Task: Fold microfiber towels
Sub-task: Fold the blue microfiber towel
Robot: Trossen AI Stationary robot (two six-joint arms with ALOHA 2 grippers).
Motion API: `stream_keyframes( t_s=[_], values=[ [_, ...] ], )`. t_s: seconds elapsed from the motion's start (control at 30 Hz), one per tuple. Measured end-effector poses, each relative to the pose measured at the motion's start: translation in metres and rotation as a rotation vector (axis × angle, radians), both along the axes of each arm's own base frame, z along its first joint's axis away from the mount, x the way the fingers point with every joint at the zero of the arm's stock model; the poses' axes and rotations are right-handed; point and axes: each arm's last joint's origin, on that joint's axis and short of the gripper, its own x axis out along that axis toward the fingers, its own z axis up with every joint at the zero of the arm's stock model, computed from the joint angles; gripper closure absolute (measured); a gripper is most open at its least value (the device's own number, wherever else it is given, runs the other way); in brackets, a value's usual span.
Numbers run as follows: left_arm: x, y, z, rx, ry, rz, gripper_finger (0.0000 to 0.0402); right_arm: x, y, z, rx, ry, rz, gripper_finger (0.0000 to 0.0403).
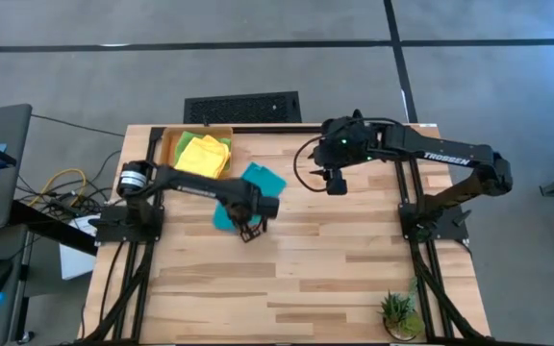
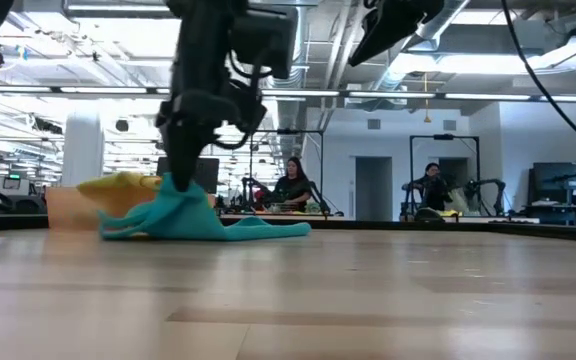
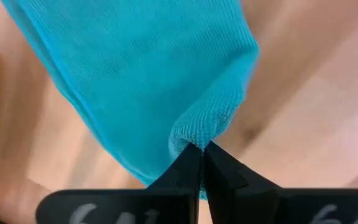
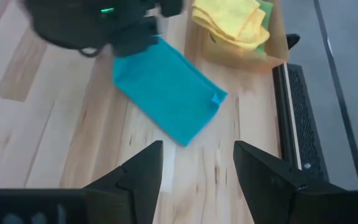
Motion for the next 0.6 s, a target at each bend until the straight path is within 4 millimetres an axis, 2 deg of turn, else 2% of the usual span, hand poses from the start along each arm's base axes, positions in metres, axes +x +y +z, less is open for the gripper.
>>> stream_keyframes(
  t_s=[0.33,0.43,0.6],
  values=[
    [0.005,0.073,0.021,-0.017,-0.06,-0.076,0.0401,-0.002,-0.001,-0.002,0.005,0.025,-0.005,0.0182],
    [0.006,0.085,0.029,-0.014,-0.084,-0.119,0.0401,-0.002,-0.002,-0.002,0.005,0.025,-0.007,0.0182],
    [0.01,0.092,0.038,-0.024,-0.121,-0.211,0.0401,-0.002,-0.003,-0.002,0.004,0.025,-0.013,0.0182]
  ],
)
